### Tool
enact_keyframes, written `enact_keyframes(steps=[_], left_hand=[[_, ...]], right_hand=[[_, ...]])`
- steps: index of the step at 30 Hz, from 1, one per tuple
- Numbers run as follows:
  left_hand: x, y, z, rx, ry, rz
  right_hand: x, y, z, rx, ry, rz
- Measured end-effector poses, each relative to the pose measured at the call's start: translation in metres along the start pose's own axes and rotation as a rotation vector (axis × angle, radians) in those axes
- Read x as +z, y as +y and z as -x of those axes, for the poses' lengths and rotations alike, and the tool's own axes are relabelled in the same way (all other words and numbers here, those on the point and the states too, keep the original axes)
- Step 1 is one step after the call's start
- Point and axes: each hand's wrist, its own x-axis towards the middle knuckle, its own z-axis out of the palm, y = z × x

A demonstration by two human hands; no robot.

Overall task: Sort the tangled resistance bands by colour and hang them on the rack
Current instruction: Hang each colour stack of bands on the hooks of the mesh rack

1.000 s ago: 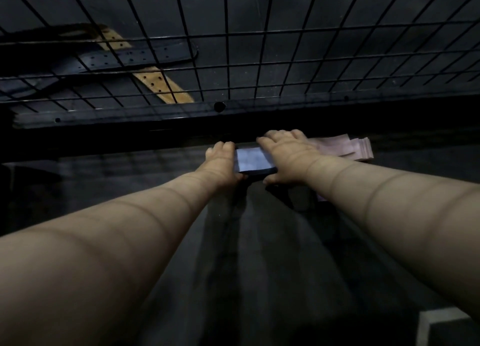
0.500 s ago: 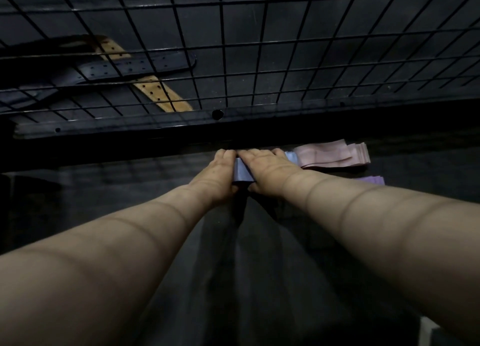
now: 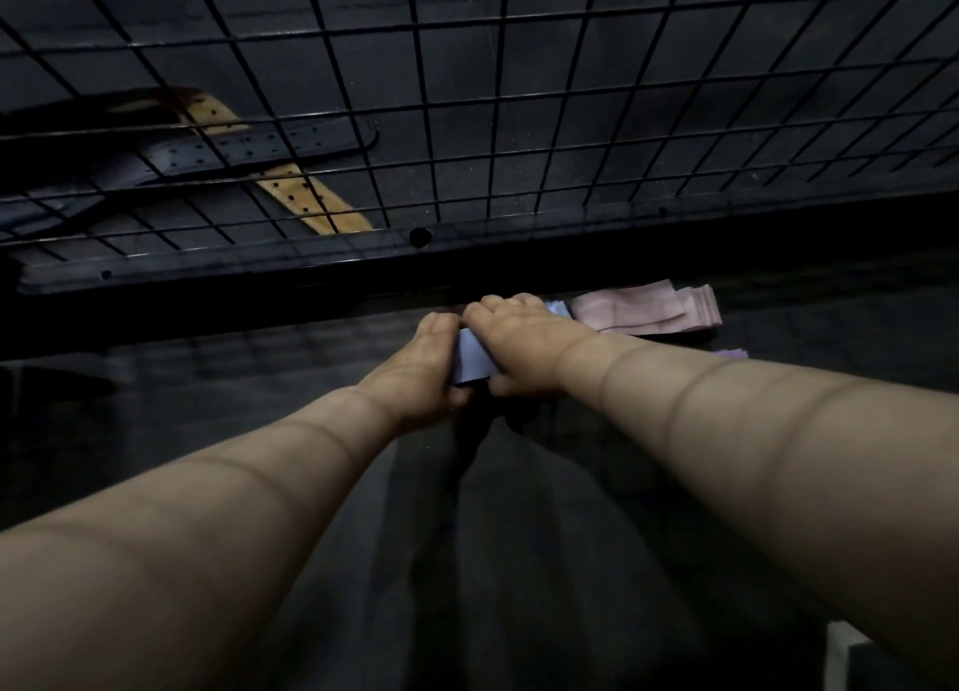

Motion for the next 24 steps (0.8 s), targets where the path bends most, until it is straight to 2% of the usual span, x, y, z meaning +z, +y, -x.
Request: enact_keyframes(steps=[5, 9, 12, 17, 20, 24], left_hand=[[-0.007, 0.008, 0.003, -0.023, 0.021, 0.039], [-0.009, 0.016, 0.004, 0.036, 0.128, -0.125], [-0.014, 0.019, 0.006, 0.039, 0.132, 0.006], [-0.041, 0.027, 0.017, 0.033, 0.04, 0.346], [-0.073, 0.034, 0.026, 0.062, 0.03, 0.372], [-0.117, 0.046, 0.047, 0.103, -0.011, 0.235]], right_hand=[[-0.01, 0.002, 0.007, -0.014, -0.022, -0.065], [-0.01, 0.004, 0.012, 0.002, -0.025, -0.21], [-0.014, 0.004, 0.02, 0.038, -0.024, -0.308], [-0.04, -0.001, 0.032, 0.077, 0.0, -0.493], [-0.062, -0.01, 0.037, 0.09, -0.013, -0.601], [-0.091, -0.03, 0.047, 0.033, -0.017, -0.505]])
